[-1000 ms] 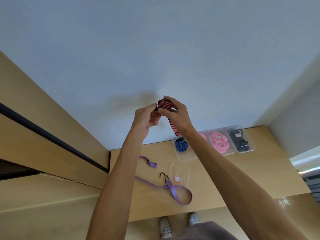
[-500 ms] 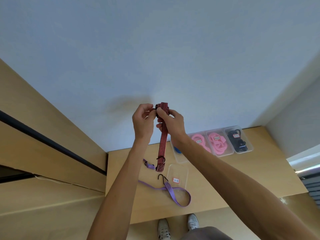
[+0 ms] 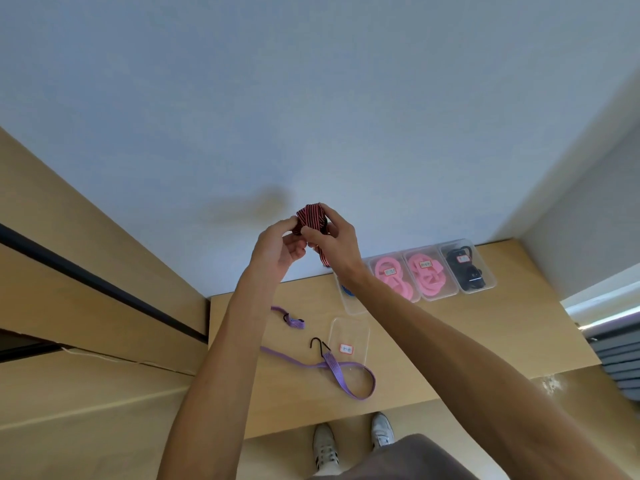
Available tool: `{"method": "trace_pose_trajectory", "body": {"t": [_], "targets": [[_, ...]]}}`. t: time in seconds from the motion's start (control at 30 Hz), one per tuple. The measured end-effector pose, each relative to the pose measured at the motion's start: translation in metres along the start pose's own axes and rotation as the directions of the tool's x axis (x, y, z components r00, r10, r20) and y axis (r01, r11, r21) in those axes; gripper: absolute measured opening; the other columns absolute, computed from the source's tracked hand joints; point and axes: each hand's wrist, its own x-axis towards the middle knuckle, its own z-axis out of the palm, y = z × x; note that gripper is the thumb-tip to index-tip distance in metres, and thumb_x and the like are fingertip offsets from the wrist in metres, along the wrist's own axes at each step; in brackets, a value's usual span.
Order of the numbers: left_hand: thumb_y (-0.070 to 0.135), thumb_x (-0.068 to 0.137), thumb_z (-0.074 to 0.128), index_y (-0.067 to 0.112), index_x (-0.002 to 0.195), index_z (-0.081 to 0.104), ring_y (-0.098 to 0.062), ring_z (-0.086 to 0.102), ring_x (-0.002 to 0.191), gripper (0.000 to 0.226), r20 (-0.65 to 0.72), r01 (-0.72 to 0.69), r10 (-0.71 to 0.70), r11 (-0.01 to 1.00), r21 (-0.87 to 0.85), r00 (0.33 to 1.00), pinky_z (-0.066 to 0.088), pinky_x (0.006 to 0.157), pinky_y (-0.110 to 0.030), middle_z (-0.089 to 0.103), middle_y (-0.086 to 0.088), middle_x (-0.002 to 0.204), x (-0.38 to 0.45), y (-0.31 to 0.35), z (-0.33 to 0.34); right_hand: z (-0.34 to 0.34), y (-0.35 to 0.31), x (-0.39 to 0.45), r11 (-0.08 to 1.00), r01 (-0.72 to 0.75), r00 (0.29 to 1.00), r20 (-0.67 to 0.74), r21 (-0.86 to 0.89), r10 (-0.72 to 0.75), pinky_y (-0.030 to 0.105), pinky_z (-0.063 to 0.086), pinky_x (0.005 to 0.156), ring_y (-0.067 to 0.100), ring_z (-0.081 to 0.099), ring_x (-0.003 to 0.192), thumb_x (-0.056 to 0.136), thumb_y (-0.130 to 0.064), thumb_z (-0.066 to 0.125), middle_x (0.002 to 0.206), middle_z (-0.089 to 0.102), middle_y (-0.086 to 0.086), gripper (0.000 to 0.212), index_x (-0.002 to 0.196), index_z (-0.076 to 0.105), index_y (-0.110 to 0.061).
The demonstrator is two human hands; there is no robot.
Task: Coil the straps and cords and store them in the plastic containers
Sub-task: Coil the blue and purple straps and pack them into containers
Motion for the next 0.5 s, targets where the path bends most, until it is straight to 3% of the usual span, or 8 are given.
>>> {"method": "trace_pose_trajectory", "body": {"t": [0.07, 0.17, 0.27, 0.33, 0.43, 0.5], "targets": [[0.01, 0.093, 0.059, -0.001, 0.096, 0.064, -0.017, 0.054, 0.054, 0.012, 0.012, 0.025, -0.025, 0.999, -0.045, 1.0, 0.047, 0.053, -0.024, 0.061, -0.011, 0.069, -0.002, 0.0, -0.001, -0.002, 0.001, 0.001, 0.999, -0.039, 0.999, 0.008, -0.006, 0.04, 0.032, 0.054, 0.067, 0.017, 0.063, 0.072, 0.08, -0.025, 0.073, 0.087, 0.07, 0.009, 0.044, 0.123, 0.064, -0.033], [-0.001, 0.089, 0.055, 0.003, 0.084, 0.06, -0.021, 0.061, 0.06, 0.009, 0.034, 0.024, -0.021, 0.997, -0.079, 0.999, 0.052, 0.058, -0.027, 0.064, -0.014, 0.074, -0.003, -0.003, 0.0, -0.005, 0.002, 0.0, 0.994, -0.094, 0.996, 0.008, -0.062, 0.094, 0.026, 0.057, 0.065, 0.018, 0.068, 0.089, 0.08, -0.031, 0.073, 0.1, 0.07, 0.001, 0.066, 0.142, 0.05, -0.033], [-0.012, 0.086, 0.053, 0.002, 0.082, 0.061, -0.026, 0.067, 0.067, 0.017, 0.046, -0.059, 0.061, 0.997, -0.049, 0.997, 0.058, 0.065, -0.032, 0.069, -0.016, 0.077, -0.004, -0.006, 0.005, -0.006, 0.002, 0.001, 0.996, -0.085, 0.996, -0.004, -0.023, 0.085, 0.028, 0.059, 0.065, 0.013, 0.069, 0.09, 0.084, -0.03, 0.072, 0.102, 0.069, -0.003, 0.066, 0.145, 0.048, -0.03], [-0.018, 0.081, 0.055, 0.002, 0.087, 0.063, -0.028, 0.068, 0.072, 0.023, 0.004, -0.157, 0.157, 0.988, -0.001, 0.988, 0.06, 0.071, -0.034, 0.07, -0.015, 0.079, -0.002, -0.009, 0.012, -0.006, 0.001, 0.001, 0.992, -0.111, 0.992, -0.054, 0.057, 0.114, 0.03, 0.059, 0.068, 0.016, 0.071, 0.083, 0.086, -0.029, 0.072, 0.101, 0.071, 0.001, 0.057, 0.14, 0.055, -0.026], [-0.014, 0.079, 0.066, 0.011, 0.104, 0.066, -0.022, 0.067, 0.079, 0.035, -0.095, -0.305, 0.331, 0.928, 0.214, 0.939, 0.057, 0.079, -0.033, 0.07, -0.01, 0.087, 0.004, -0.012, 0.019, -0.005, 0.0, 0.001, 0.979, -0.184, 0.972, -0.135, 0.088, 0.194, 0.034, 0.055, 0.063, 0.018, 0.07, 0.064, 0.084, -0.036, 0.071, 0.085, 0.073, 0.008, 0.029, 0.109, 0.07, -0.023], [-0.006, 0.08, 0.072, 0.018, 0.112, 0.066, -0.013, 0.068, 0.075, 0.041, -0.094, -0.398, 0.47, 0.825, 0.401, 0.878, 0.056, 0.073, -0.023, 0.068, -0.003, 0.086, 0.007, -0.015, 0.019, -0.004, -0.002, 0.002, 0.963, -0.271, 0.944, -0.197, -0.001, 0.266, 0.029, 0.053, 0.056, 0.014, 0.071, 0.062, 0.081, -0.043, 0.071, 0.079, 0.075, 0.005, 0.035, 0.107, 0.065, -0.021]]}}
